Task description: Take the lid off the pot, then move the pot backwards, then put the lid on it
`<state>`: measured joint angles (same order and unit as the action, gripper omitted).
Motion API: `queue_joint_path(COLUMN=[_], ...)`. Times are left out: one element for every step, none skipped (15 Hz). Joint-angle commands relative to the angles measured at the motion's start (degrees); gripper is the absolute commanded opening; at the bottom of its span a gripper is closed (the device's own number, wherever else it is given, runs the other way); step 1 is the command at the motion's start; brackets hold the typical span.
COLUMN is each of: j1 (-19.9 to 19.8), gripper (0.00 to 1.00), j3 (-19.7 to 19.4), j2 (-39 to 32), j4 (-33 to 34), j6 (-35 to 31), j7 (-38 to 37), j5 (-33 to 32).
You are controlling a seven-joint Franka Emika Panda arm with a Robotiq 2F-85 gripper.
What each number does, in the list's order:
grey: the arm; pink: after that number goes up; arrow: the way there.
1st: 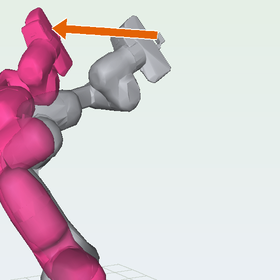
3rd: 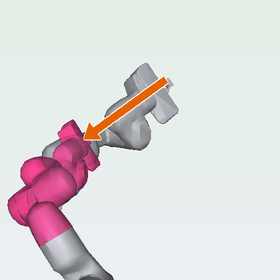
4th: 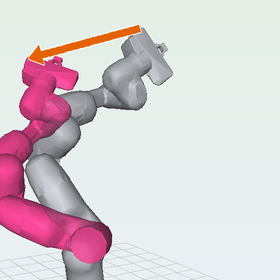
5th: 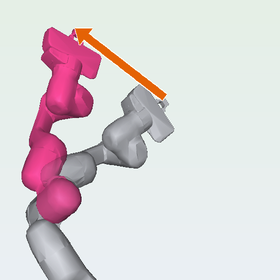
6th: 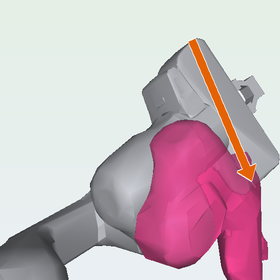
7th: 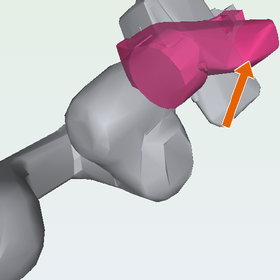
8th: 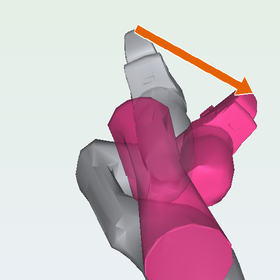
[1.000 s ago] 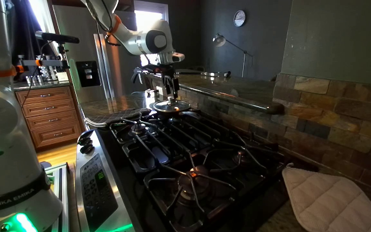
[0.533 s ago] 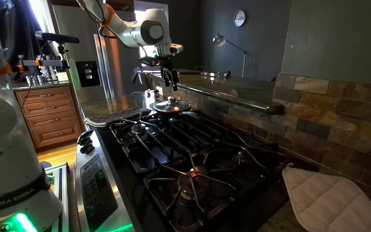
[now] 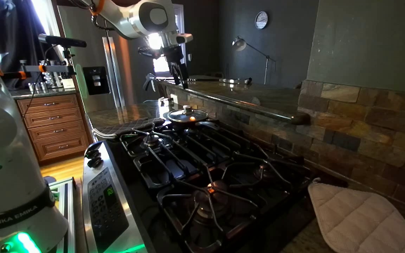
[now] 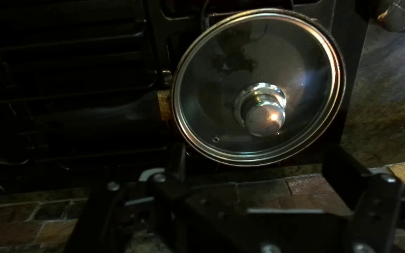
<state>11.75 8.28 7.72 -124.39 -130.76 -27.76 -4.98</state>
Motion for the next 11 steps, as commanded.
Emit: queue_joint_path(j1=[-1.8,-2.2,-2.5,-2.8,-3.0,-3.3,-3.6,-3.7,-3.8,-3.8,-3.8], gripper=[1.0,1.0,1.0,1.0,1.0,1.0,1.0,1.0,1.0,1.0,1.0], j3=[1.6,1.8,1.9,2.1,2.0,2.3,2.4,2.4,2.5,2.5,2.5], j2=[6.4,7.4,8.2,9.1,9.7,6.9,7.6,8.1,8.4,8.5,8.5], j4=[-4.5,-4.8,-5.6,-6.1,-6.7,-3.9,-4.5,-5.0,-5.2,-5.3,-5.3], j6=[0.9,1.1,0.7,0.9,0.8,0.3,0.3,0.3,0.3,0.3,0.3], j7=[-0.7,-0.5,-0.4,-0.5,-0.2,0.4,0.4,0.4,0.4,0.4,0.4], j5=[-0.3,0.2,0.6,0.7,1.2,0.5,0.6,0.6,0.6,0.6,0.6])
